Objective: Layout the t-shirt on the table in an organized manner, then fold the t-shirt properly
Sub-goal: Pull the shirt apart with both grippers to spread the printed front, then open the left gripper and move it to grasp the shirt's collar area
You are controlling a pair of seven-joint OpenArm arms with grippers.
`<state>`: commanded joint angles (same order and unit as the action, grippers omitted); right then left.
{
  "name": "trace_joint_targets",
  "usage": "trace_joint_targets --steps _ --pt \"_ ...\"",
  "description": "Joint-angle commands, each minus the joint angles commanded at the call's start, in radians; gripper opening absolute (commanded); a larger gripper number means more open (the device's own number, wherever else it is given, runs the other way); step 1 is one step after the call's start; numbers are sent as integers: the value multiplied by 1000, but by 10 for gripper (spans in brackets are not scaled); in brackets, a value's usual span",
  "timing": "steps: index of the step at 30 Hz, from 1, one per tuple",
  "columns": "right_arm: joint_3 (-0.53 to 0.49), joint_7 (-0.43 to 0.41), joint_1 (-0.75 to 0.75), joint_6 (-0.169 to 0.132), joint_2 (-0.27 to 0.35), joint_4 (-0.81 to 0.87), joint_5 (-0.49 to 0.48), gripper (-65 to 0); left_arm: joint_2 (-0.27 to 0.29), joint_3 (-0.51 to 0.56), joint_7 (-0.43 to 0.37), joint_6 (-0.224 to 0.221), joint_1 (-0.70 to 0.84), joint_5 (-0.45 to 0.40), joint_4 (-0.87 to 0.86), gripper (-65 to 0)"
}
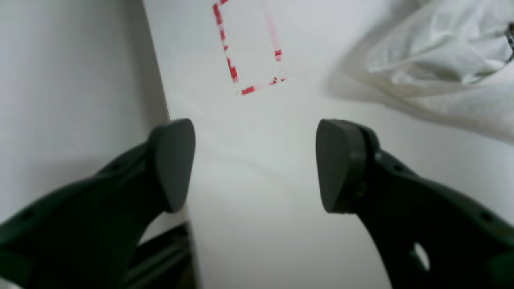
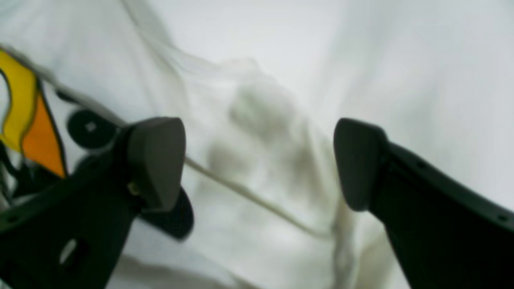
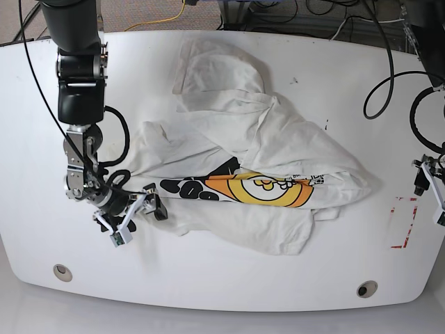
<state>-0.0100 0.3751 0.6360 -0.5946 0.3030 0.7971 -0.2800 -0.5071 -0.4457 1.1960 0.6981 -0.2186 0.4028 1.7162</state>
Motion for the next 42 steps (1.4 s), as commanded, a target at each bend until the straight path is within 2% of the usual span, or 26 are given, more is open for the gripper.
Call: trace_joint_targets --steps 2,6,13,22,33,35,37,39,41,42 --pt "-5 -92 44 0 -5 -126 0 -90 43 -2 0 0 28 9 54 -211" --pt "-8 -216 115 0 -6 -293 0 -89 87 -2 0 0 95 9 129 -211" --pt "-8 -345 196 -2 -6 -499 2 -89 183 -3 0 0 172 9 195 -211" --pt "-8 -344 146 -9 -12 -499 2 -94 241 -3 0 0 244 11 221 -211" --pt "-8 -319 81 -12 -83 -494 2 -95 241 -3 0 0 255 6 221 -211" --pt "-8 -304 78 -21 -89 -474 2 -97 241 -3 0 0 255 6 221 -211" --pt "-8 -267 68 -54 -91 -439 2 -125 241 -3 0 0 256 5 219 -211" --pt "-8 -232 49 -77 -92 -394 2 -184 241 -2 0 0 267 5 218 -211" --pt "-8 -203 37 -80 -92 -350 2 -244 241 0 0 0 275 5 218 -211" --pt "-8 -176 26 -81 -92 -310 2 -312 244 2 0 0 281 9 218 -211"
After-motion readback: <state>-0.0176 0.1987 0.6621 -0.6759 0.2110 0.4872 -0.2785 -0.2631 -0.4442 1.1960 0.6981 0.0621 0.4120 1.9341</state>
